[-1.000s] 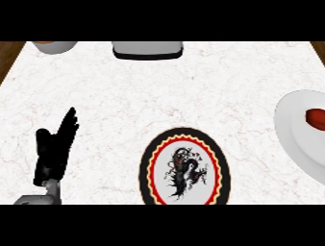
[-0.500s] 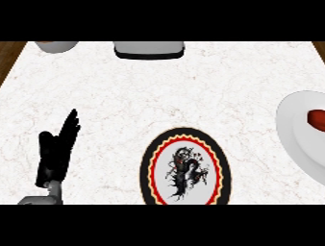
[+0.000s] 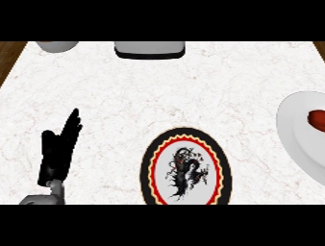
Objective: Pick the bell pepper from the plate and place it in the plate
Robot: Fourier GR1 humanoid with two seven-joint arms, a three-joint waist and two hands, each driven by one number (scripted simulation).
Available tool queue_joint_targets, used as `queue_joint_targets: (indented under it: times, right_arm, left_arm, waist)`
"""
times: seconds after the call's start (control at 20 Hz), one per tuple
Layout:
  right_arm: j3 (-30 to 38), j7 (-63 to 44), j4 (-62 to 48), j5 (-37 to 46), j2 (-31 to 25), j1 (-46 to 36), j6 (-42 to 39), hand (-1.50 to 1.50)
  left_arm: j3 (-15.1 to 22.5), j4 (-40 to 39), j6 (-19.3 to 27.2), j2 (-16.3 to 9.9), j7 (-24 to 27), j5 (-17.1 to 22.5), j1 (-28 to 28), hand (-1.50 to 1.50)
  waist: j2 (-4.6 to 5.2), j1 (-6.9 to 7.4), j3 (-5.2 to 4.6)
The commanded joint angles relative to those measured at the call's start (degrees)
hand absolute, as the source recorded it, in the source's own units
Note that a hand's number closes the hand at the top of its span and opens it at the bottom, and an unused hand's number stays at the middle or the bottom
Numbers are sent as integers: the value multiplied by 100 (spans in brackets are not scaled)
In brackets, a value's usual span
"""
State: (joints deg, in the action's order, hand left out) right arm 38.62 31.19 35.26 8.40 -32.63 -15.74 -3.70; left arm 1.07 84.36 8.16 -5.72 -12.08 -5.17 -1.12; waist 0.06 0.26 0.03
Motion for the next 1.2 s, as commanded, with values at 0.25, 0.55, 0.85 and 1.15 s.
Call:
queue_joint_targets:
  times: [0.25, 0.55, 0.85, 1.15]
  right_arm:
    - [-290, 295, -690, -126, -201, -67, 489, -150]
    - [-362, 211, -762, -302, -437, 78, 462, -150]
    - [-270, 577, -1737, -394, -1000, -166, 395, -150]
    - [-77, 1355, -2113, -654, -924, 255, 452, -150]
  left_arm:
    - [-229, -35, -55, -26, -154, 28, -218, 0]
    - [-57, 865, -225, -74, -586, 11, 370, 0]
    - [-278, 266, -256, -91, -393, 47, -136, 0]
    - [-449, -98, -406, -158, 76, 146, -46, 0]
  waist:
    - [0, -4, 0]
    - [-11, -1, -1]
    - [6, 14, 5]
    - [8, -5, 5]
